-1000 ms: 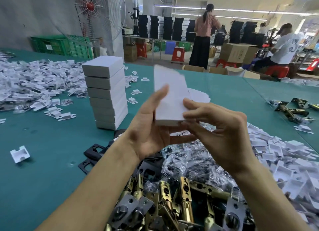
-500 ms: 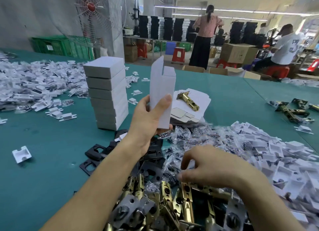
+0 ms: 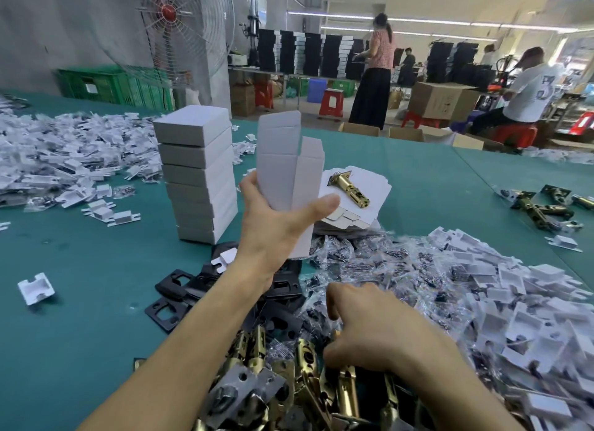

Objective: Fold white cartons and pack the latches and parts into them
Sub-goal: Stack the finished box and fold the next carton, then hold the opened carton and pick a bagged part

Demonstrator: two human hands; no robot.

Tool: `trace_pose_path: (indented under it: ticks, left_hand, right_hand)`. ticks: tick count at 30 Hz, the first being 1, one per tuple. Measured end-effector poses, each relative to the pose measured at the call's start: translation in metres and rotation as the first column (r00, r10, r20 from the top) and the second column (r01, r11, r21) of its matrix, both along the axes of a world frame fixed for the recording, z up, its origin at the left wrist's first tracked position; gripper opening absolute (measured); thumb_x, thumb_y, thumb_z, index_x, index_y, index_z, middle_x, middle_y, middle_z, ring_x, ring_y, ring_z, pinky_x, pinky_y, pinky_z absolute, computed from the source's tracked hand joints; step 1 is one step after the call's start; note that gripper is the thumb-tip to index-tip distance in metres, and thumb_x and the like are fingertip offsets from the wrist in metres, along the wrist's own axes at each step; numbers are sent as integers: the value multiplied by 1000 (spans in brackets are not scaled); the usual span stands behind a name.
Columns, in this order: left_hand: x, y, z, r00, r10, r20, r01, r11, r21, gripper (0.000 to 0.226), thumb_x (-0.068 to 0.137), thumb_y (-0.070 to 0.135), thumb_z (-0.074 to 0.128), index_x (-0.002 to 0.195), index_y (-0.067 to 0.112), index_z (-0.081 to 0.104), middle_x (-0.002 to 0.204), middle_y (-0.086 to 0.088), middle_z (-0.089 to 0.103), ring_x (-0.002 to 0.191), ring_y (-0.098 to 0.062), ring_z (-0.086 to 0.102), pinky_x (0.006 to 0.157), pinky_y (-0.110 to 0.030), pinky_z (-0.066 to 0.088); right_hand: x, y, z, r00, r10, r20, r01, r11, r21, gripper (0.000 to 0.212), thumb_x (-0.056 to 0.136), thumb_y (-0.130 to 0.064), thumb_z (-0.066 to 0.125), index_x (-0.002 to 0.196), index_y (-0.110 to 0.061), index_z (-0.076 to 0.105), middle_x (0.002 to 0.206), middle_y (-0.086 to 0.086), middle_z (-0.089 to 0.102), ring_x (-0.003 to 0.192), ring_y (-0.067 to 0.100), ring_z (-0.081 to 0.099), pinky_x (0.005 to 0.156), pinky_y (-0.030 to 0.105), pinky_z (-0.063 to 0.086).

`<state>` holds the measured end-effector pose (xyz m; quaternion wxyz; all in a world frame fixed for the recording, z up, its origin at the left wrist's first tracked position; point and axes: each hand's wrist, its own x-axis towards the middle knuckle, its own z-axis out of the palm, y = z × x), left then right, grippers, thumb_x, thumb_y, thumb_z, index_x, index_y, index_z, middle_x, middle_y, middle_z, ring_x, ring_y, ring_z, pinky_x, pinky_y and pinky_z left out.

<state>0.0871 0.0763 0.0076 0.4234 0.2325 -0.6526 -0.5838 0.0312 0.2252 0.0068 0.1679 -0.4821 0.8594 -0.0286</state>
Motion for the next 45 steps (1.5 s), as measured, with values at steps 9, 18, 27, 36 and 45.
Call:
trace_pose_path:
  ticks: [9,18,27,36,45]
  left_hand:
    - [-1,-5,-2,995,101,-23,-101,994,-29,65,59,48,83,115,32,55,103,10,67,87,-6,64,63,-12,49]
    - [1,-9,-3,990,141,22,-139,987,-75,58,60,41,75,114,39,53,108,9,62,95,-12,62,74,-30,54]
    - [6,-1,3,991,128,-29,-130,987,-97,98,53,51,88,126,32,25,106,11,50,87,10,60,74,-26,60]
    - [2,-4,1,998,49,-35,-48,998,34,24,68,37,73,89,35,61,93,8,67,83,-19,68,54,-35,60]
    - [3,-3,-2,999,29,-15,-30,998,-59,18,85,23,79,93,30,64,87,10,72,81,-13,72,60,-43,63]
  right_hand:
    - [-10,4,13,988,-3,154,24,991,-134,37,64,-38,79,88,-27,53,81,-6,59,70,8,56,53,27,42]
    - [-23,5,17,934,-25,355,123,959,-256,27,66,-33,82,84,-25,62,81,8,72,59,16,60,56,33,49]
    - [-26,2,11,948,-12,318,94,965,-244,20,68,-39,78,76,-24,69,69,-3,69,54,3,56,52,24,45]
    - [-20,5,10,1000,0,-1,-1,983,-185,28,79,-45,73,103,-32,66,102,-9,62,89,9,62,84,37,55]
    - [14,-8,-3,951,290,110,-281,956,-90,44,92,-48,58,132,-31,53,121,6,66,110,25,64,95,45,52]
